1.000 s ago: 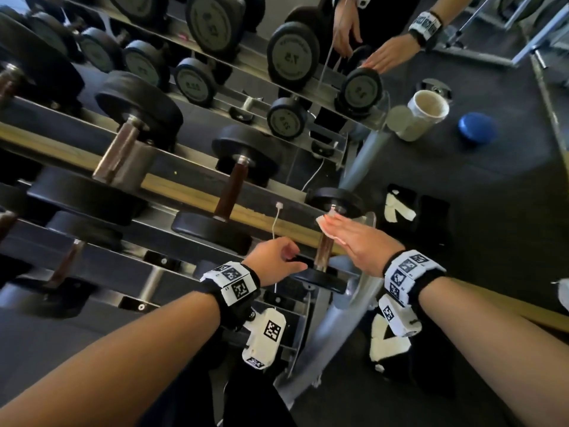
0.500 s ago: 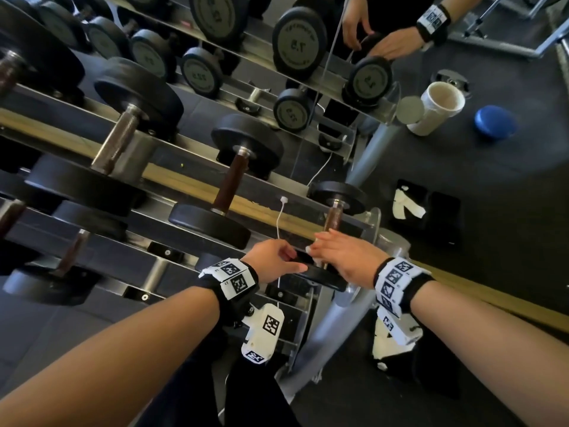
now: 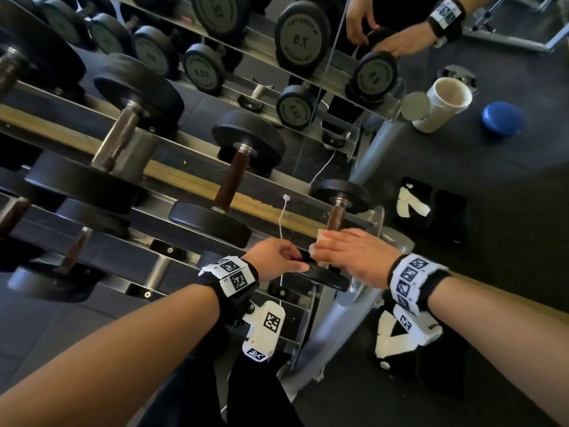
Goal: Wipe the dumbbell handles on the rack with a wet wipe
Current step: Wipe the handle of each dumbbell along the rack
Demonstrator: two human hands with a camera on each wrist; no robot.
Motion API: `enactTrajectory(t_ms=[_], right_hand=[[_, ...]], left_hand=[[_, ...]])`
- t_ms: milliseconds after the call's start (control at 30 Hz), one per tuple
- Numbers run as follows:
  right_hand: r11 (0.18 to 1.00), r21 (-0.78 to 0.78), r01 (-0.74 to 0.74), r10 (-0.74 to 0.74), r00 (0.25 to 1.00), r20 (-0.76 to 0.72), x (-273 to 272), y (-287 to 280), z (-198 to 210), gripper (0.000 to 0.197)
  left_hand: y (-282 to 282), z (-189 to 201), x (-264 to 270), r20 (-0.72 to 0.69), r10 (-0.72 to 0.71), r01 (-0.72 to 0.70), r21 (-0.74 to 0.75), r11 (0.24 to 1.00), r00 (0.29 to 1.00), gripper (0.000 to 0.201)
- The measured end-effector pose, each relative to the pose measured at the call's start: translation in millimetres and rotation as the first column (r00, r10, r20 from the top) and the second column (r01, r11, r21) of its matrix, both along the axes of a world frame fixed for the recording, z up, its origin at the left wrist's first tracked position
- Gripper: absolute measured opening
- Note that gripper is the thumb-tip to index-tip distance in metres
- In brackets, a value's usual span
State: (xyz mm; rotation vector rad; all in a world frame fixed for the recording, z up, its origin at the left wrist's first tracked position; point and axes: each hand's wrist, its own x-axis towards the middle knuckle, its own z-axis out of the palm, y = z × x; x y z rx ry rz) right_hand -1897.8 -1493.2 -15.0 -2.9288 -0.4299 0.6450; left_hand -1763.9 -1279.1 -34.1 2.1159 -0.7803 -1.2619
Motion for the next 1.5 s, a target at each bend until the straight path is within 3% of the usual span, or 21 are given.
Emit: enactTrajectory(t_ms=[67, 200, 267, 367, 433, 500, 600, 733, 867, 967, 1033, 1100, 1200, 1267, 1367, 1433, 1500], right_hand=[[0.999, -0.046, -0.017, 0.018, 1.0, 0.023, 12.4, -9.3, 0.4, 0.079], [0.973, -0.172, 0.155, -0.142, 0.986, 0.087, 36.6, -22.3, 4.4, 0.082], [0.979, -0.135, 0.151, -0.139, 0.986, 0.095, 31.0, -12.0, 5.1, 0.078], [1.0, 0.008, 0.021, -0.022, 0.999, 0.03, 3.2, 4.6, 0.5, 0.07], [0.999, 0.046, -0.002, 0.004, 0.999, -0.043, -6.0, 4.0, -0.5, 0.079], [0.999, 0.034, 0.033, -0.032, 0.999, -0.043, -0.2, -2.5, 0.4, 0.087], [0.976, 0.005, 0.218, -0.218, 0.975, 0.045, 16.3, -12.7, 2.6, 0.095], [0.94, -0.02, 0.342, -0.336, 0.932, 0.133, 15.5, -13.8, 0.3, 0.093], [0.946, 0.106, 0.308, -0.317, 0.944, 0.088, -16.4, 16.2, -6.8, 0.09], [0.966, 0.111, 0.234, -0.236, 0.972, 0.005, -33.0, 20.6, -5.7, 0.085], [0.954, 0.14, 0.265, -0.268, 0.963, 0.005, -37.3, 18.1, -1.4, 0.084], [0.874, 0.262, 0.41, -0.433, 0.901, 0.035, -38.8, 19.2, 2.0, 0.078], [0.52, 0.51, 0.685, -0.798, 0.602, 0.006, -35.4, 20.8, 3.1, 0.062], [0.386, 0.54, 0.748, -0.901, 0.431, 0.046, -26.4, 21.2, -0.2, 0.05], [0.273, 0.572, 0.774, -0.943, 0.333, -0.001, -10.5, 23.5, -8.7, 0.04], [0.142, 0.648, 0.748, -0.952, 0.282, -0.117, -2.8, 25.5, -11.7, 0.036], [0.06, 0.71, 0.702, -0.939, 0.281, -0.198, 1.3, 27.3, -12.7, 0.033]], left_hand=[[0.5, 1.5, 0.1, -0.008, -0.008, 0.008, 0.0, 1.0, 1.0, 0.037], [-0.1, 5.3, 0.5, -0.016, -0.024, 0.024, 0.015, 1.0, 1.0, 0.038], [-0.9, 7.1, 0.4, -0.026, -0.029, 0.03, 0.02, 0.999, 0.999, 0.038], [-3.5, 11.1, 0.5, -0.032, -0.036, 0.037, 0.024, 0.999, 0.999, 0.04], [-5.2, 13.1, 0.9, -0.044, -0.03, 0.031, 0.021, 0.999, 0.999, 0.041], [-5.8, 14.7, 0.4, -0.062, -0.021, 0.022, 0.02, 1.0, 0.998, 0.04], [-5.3, 16.2, 0.8, -0.082, -0.005, 0.007, 0.026, 1.0, 0.997, 0.038], [-5.8, 16.9, -1.4, -0.092, 0.01, -0.007, 0.025, 1.0, 0.996, 0.037], [-6.7, 16.3, -1.7, -0.09, 0.008, -0.005, 0.033, 0.999, 0.996, 0.036], [-7.3, 16.3, -1.7, -0.087, 0.006, -0.003, 0.036, 0.999, 0.996, 0.036], [-7.3, 16.5, -1.2, -0.093, 0.002, 0.002, 0.038, 0.999, 0.996, 0.037], [-7.3, 16.5, -0.1, -0.105, -0.006, 0.01, 0.043, 0.999, 0.994, 0.037], [-8.3, 17.1, 1.2, -0.143, 0.004, 0.004, 0.052, 0.999, 0.99, 0.032], [-9.4, 17.3, 1.9, -0.16, 0.013, -0.005, 0.052, 0.999, 0.987, 0.029], [-9.7, 16.9, 2.2, -0.168, 0.014, -0.005, 0.055, 0.998, 0.986, 0.03], [-9.6, 16.2, 2.1, -0.167, 0.01, -0.001, 0.053, 0.999, 0.986, 0.032], [-9.1, 15.2, 2.4, -0.165, 0.01, -0.002, 0.051, 0.999, 0.986, 0.032]])
